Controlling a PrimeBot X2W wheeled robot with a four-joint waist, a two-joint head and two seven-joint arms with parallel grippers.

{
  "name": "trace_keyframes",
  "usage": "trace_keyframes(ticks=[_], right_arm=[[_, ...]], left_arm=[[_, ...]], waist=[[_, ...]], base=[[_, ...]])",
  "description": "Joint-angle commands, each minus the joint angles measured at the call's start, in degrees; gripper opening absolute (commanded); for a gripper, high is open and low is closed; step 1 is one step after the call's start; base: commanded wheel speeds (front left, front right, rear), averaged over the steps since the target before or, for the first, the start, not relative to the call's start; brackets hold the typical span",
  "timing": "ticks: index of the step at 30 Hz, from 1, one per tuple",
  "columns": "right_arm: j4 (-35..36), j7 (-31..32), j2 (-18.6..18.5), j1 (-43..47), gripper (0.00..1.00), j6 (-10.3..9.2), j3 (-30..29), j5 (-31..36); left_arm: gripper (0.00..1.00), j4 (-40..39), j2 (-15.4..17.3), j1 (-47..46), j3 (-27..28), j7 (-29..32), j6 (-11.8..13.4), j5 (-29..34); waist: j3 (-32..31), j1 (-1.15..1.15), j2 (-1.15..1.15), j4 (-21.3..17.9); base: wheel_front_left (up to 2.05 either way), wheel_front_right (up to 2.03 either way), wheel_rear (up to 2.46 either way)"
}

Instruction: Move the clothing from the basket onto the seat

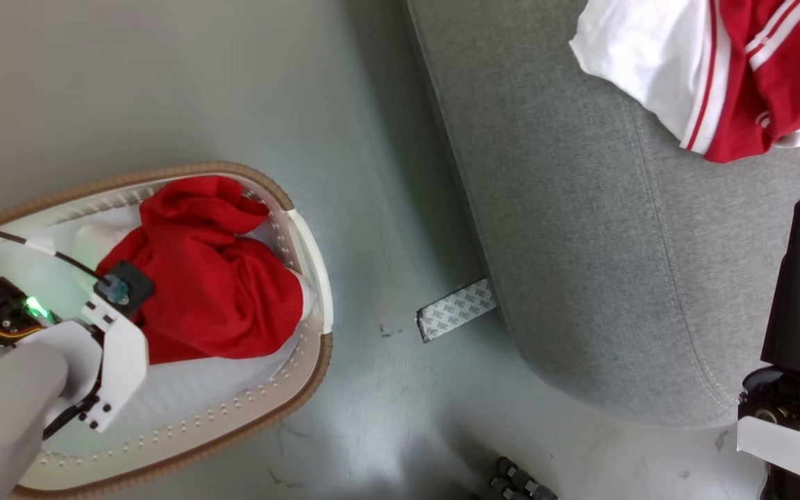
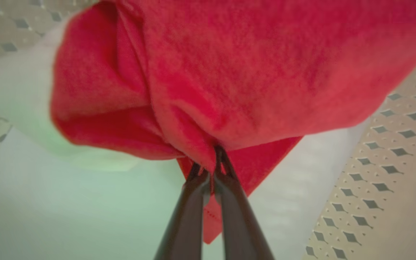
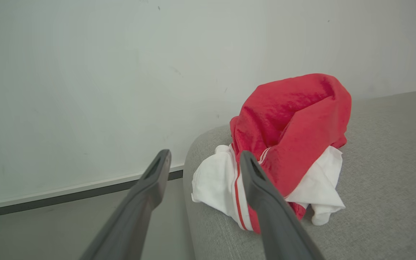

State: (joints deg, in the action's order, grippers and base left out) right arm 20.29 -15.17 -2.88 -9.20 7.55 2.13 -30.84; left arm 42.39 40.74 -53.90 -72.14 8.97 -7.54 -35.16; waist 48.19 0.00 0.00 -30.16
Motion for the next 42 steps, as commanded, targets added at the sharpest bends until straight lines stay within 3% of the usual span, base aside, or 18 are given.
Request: trace_keyframes(ticks=[1,8,13,33,42], right_arm=[[-0.39,0.04,-0.03,-0.64,1.0,-0.13,-0.05,0.15],[-1.97,0.04,-0.01,-2.92,1.0,-0.13,0.6,0.73],[-3.14,0.05,-0.05,-3.57,1.0,-0.13,-0.12,1.99],[-11.23,0.05,-0.07,-4.27,1.0,-0.13,-4.01,11.38],[-15.94,0.05,-0.06,-2.47,1.0,-0.13,-3.67,12.82]], left_arm=[[0.0,0.17,0.25,-0.15,-0.1,-0.61,0.1,-0.58],[0.0,0.6,0.16,2.03,-0.4,-3.85,0.1,-1.84],[0.0,0.73,-1.96,3.21,-0.5,-5.58,0.1,-2.23],[0.0,3.5,-18.34,9.49,0.79,-20.52,0.11,-8.59],[0.0,-0.16,-21.27,10.04,4.24,-23.93,0.29,-10.39]], waist=[[-0.64,0.0,0.0,-0.21],[-5.05,0.0,0.0,-1.29],[-9.0,0.0,0.0,-0.03],[-31.11,0.0,0.0,12.52],[-38.77,0.0,0.0,18.25]], base=[[0.0,0.0,0.0],[0.0,0.0,0.0],[0.0,0.0,0.0],[0.0,0.0,0.0],[0.0,0.0,0.0]])
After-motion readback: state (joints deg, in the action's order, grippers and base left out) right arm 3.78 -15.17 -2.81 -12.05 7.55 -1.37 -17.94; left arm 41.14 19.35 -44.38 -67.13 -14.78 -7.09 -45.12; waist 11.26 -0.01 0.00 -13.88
